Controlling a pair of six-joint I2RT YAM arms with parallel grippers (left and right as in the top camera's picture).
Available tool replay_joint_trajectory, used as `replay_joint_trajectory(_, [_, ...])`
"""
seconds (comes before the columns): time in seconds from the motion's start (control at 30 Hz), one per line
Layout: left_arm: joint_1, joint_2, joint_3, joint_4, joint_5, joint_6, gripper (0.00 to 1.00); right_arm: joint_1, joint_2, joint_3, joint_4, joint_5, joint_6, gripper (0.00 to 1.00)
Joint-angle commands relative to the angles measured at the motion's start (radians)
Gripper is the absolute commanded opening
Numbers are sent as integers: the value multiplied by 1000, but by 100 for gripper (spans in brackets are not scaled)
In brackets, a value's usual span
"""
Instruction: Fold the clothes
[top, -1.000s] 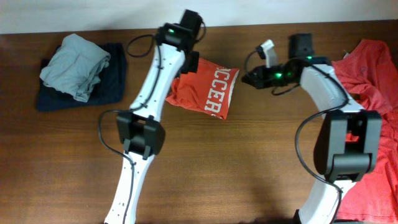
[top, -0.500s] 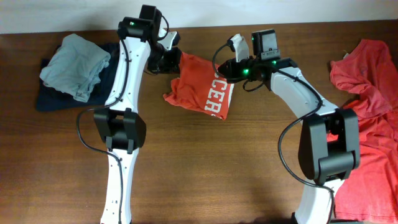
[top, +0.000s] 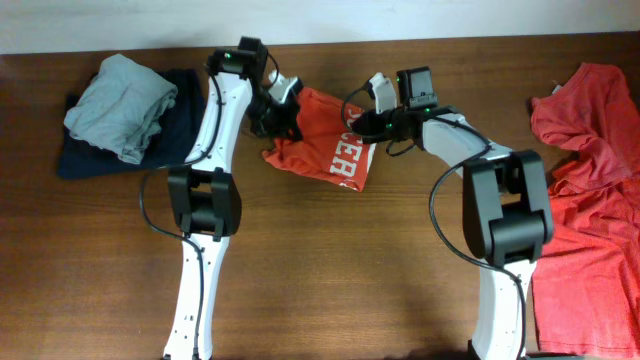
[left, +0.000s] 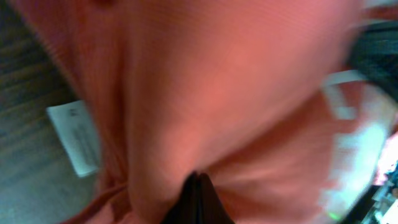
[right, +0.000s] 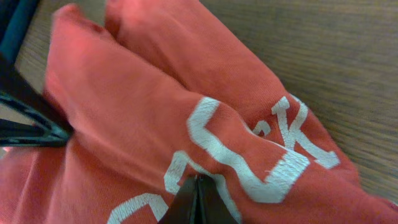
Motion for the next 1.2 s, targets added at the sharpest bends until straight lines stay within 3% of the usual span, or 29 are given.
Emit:
replay_joint_trajectory(0.0, [24,76,0,-5,-121,38,0,-5,74,-4,-2,49,5,4])
replay_joint_trajectory(0.2, [29,70,14,-5,-114,40,0,-11,90,-1,-14,24,5,4])
replay_joint_trajectory(0.53, [25,-18,247,19,-64,17,0,-55,-96,108,-118,-241,8,4])
replay_joint_trajectory(0.87, [8,19,245,117,-60,6,0,-51,-159,106,-398,-366,29,4])
replay_joint_trajectory(1.17, [-41,99,245,183,-42,-3,0,2,-157,14,-398,-356,-26,4])
